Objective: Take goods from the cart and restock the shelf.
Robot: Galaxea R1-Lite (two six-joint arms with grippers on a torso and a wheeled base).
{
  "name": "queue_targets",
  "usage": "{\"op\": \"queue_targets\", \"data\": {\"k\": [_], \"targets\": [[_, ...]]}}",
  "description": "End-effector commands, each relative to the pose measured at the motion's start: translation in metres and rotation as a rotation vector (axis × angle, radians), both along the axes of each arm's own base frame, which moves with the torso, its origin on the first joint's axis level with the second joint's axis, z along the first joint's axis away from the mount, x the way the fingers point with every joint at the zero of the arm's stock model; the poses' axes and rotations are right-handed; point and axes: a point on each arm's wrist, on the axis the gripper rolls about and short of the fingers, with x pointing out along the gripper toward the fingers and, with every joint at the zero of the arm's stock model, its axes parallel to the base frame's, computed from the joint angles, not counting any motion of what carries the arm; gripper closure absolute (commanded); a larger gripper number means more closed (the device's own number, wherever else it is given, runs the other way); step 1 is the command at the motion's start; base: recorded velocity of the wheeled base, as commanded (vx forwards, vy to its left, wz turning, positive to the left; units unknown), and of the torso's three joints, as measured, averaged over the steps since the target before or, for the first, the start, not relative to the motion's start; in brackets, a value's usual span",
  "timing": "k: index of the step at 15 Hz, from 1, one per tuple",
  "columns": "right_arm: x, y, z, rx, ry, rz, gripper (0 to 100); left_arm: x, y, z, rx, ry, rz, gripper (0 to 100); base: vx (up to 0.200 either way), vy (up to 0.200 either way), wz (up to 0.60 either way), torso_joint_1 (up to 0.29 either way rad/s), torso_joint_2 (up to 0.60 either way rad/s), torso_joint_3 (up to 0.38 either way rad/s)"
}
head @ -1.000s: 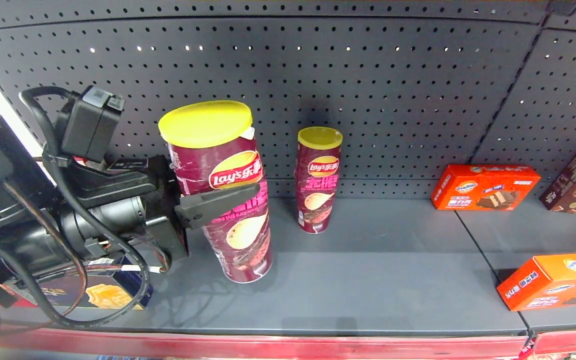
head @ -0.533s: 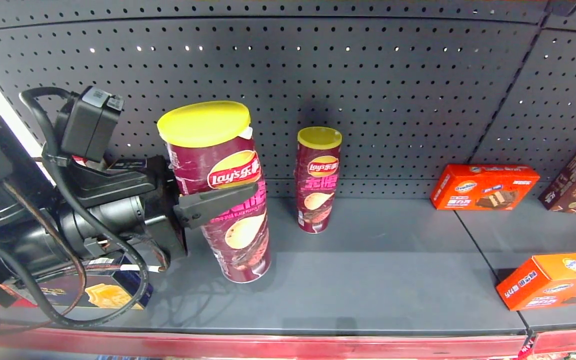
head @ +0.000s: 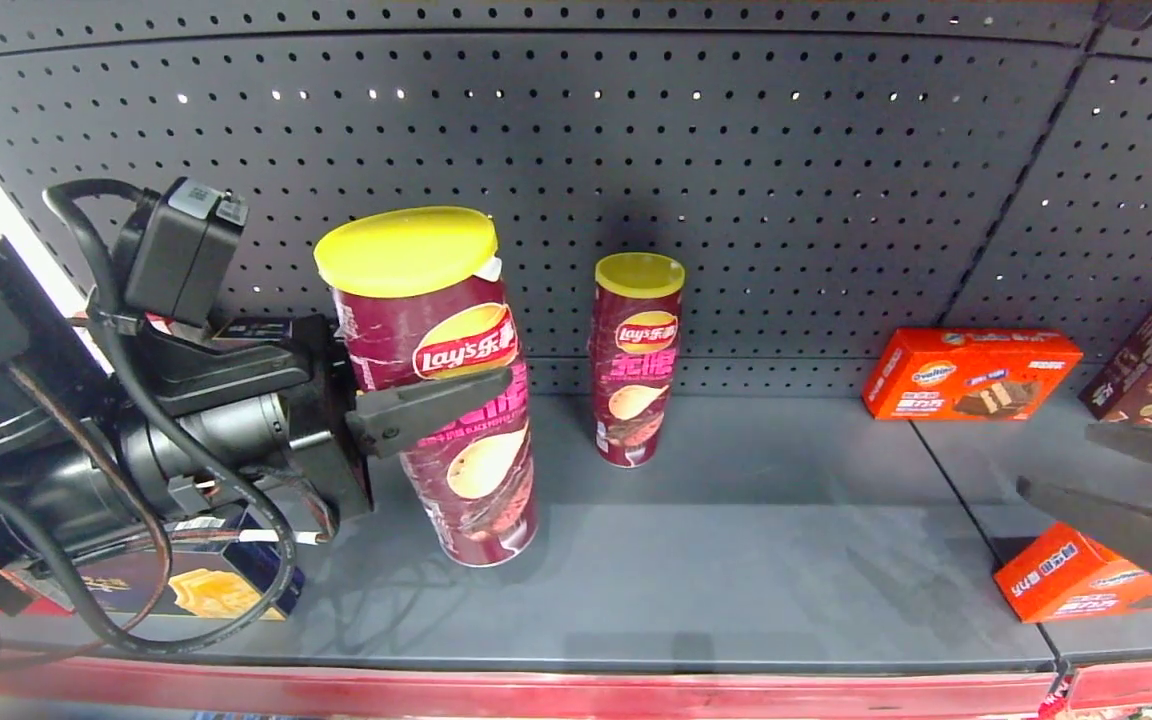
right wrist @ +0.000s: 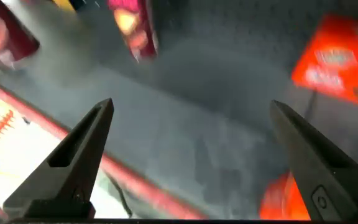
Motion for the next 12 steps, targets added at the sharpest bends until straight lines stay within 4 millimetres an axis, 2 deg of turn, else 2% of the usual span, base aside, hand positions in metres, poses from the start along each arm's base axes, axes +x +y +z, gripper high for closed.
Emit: {"op": "queue_targets", "data": {"k": [1,4,6,7,8,9,11,12], "targets": [[0.049,0.014,-0.001,0.028,0.03,0.071,0,0.0,0.0,0.001,-0.001,-0.002,-0.002,100,0.0,0.0,0.0,0.0,0.0,0.0],[0.098,0.028,0.001,0.014,0.007,0.19,0,0.001,-0.001,0.0,0.0,-0.002,-0.003,100,0.0,0.0,0.0,0.0,0.0,0.0],[0.142,0.039,0.005,-0.036,-0.096,0.323,0,0.0,0.0,0.0,0.0,0.0,-0.003,100,0.0,0.0,0.0,0.0,0.0,0.0],[0.156,0.043,0.008,-0.034,-0.11,0.36,0,0.0,0.0,0.0,0.0,0.0,-0.003,100,0.0,0.0,0.0,0.0,0.0,0.0],[0.157,0.044,0.008,-0.033,-0.11,0.363,0,0.0,0.0,0.0,0.0,0.0,-0.003,100,0.0,0.0,0.0,0.0,0.0,0.0],[0.185,0.055,0.014,-0.026,-0.142,0.43,0,0.0,0.0,0.0,-0.003,0.006,-0.002,100,0.0,0.0,0.0,0.0,0.0,0.0],[0.203,0.069,0.013,-0.025,-0.153,0.454,0,0.001,0.0,0.0,-0.007,0.015,-0.003,100,0.0,0.0,0.0,0.0,0.0,0.0],[0.205,0.073,0.014,-0.023,-0.156,0.466,0,0.001,-0.001,-0.001,-0.007,0.016,-0.005,100,0.0,0.0,0.0,0.0,0.0,0.0]]}}
